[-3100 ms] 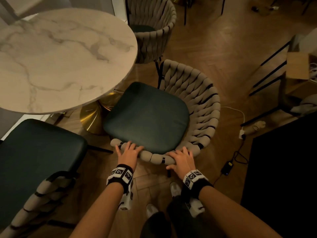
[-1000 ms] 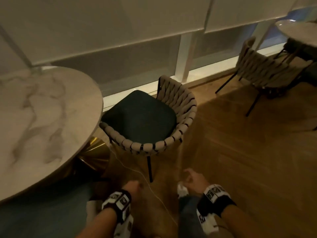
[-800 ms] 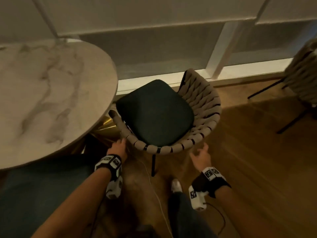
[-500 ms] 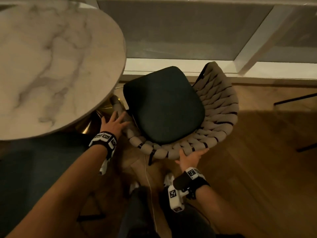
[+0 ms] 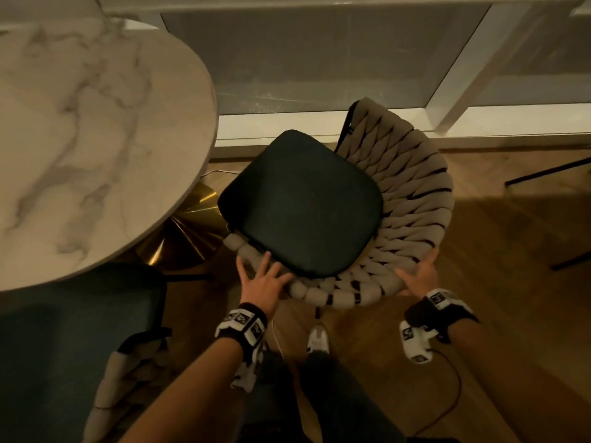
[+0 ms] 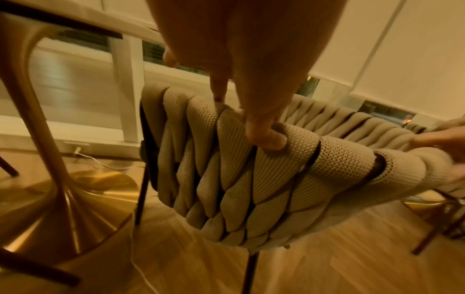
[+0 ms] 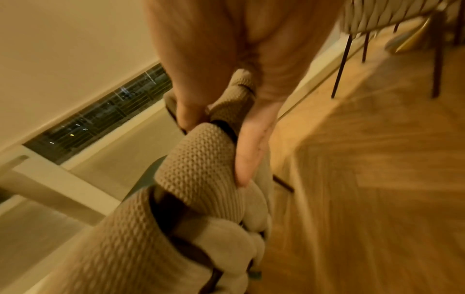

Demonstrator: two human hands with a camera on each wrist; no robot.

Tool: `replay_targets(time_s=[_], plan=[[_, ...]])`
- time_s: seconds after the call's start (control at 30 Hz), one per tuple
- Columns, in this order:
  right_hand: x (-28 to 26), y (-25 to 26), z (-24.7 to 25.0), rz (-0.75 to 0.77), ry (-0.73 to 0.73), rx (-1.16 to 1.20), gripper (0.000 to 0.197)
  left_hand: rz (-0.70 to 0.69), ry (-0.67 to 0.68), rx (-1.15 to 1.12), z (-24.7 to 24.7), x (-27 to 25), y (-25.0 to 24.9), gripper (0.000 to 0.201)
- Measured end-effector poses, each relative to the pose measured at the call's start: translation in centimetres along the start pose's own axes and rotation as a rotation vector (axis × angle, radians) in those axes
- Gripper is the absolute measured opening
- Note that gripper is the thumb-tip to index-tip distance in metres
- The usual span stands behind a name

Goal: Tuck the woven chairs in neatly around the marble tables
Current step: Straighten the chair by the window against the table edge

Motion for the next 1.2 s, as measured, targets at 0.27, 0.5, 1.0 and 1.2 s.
replay_targets(time_s=[0.27,0.5,1.0,1.2], plan=[[1.9,3.1,4.4,0.172,-0.181,-0.442,0.112,-0.206,0.008,0.007,-0.3,2.8,0.2,0.06],[-10.7,0.4,-11.1,0.613,-0.004,-1.098,0.085,-0.092,0.051,0.035,0.6,4.1,7.6,0.059],[-8.1,0.0,-10.0,0.604,-0.085,-1.333,0.055,-0.097,-0.032,-0.034,-2.7,1.1,2.6,0.057],[-5.0,1.8,-7.4,0.626,-0.038,-1.528,0.061,-0.06,-0.044,-0.115,-2.4,2.5,0.4,0.061]])
Point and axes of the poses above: each hand's wrist, its own x-axis towards the middle knuckle, its own z-axis out of the back of the hand, y = z × x, the point moved 6 cm from there along x, towards the middle knuckle, and after that the axes turned 15 degrees about -z, right-handed, at the moved point
